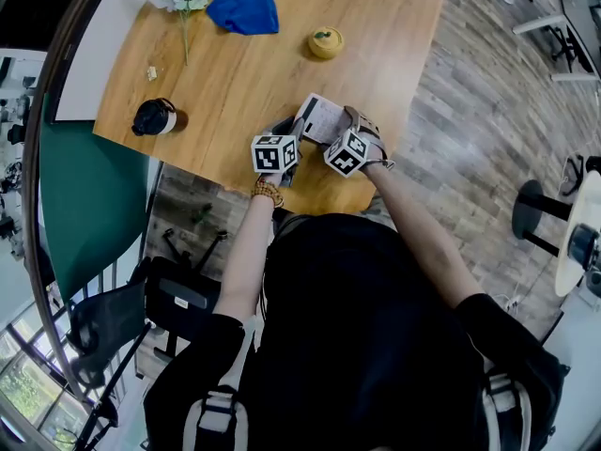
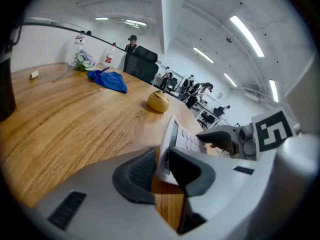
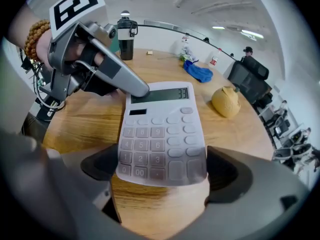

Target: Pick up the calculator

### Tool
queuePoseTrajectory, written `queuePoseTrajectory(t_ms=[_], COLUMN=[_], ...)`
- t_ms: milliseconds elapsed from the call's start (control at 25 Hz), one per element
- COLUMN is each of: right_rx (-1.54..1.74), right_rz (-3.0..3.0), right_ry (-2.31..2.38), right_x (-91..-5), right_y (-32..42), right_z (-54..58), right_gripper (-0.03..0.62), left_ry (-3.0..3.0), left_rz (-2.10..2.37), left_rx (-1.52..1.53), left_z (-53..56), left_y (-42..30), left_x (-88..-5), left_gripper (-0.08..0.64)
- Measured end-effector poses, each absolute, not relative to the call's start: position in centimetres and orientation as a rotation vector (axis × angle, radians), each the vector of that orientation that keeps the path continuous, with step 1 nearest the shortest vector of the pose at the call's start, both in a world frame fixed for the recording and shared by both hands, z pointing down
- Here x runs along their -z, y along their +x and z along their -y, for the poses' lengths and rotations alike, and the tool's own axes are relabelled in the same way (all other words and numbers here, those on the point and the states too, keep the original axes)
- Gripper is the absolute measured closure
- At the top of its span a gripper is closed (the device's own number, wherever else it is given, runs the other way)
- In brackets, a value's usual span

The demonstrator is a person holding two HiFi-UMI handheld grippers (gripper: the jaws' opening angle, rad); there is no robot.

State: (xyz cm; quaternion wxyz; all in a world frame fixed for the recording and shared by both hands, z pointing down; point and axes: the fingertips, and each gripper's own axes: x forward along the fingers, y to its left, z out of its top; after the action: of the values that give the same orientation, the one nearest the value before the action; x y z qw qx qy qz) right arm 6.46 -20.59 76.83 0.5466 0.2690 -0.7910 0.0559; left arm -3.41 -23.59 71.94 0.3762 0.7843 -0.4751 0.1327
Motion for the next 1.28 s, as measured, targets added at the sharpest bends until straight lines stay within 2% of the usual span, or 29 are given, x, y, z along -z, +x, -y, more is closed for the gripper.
queuePoseTrajectory(t_ms=[200, 440, 1000, 1200, 1280], right_rx=[-0.136, 0.055, 0.042, -0.084, -0.137], right_rz=[1.863, 1.905, 1.934, 1.935, 1.935], right_ry=[0.607, 0.65, 0.6, 0.613, 0.613], right_x=[-77.2, -75.9, -76.2, -76.8, -77.0], right_y=[6.7, 6.2, 4.9, 5.4, 5.6], right_z=[20.1, 19.9, 18.4, 18.3, 18.2], right_gripper=[0.015, 0.02, 0.021, 0.027, 0.048], left_ry=[2.082, 2.088, 1.799, 1.744, 1.728], left_rz=[1.211, 1.266, 1.179, 1.123, 1.102], left_rx=[-0.419, -0.386, -0.191, -0.156, -0.15], left_z=[23.2, 22.8, 21.3, 20.6, 20.2], left_y=[-2.8, -3.1, -1.8, -0.6, 0.0], left_x=[-71.3, -70.6, -68.3, -67.9, -67.7], left_gripper=[0.487, 0.501, 0.511, 0.511, 0.511])
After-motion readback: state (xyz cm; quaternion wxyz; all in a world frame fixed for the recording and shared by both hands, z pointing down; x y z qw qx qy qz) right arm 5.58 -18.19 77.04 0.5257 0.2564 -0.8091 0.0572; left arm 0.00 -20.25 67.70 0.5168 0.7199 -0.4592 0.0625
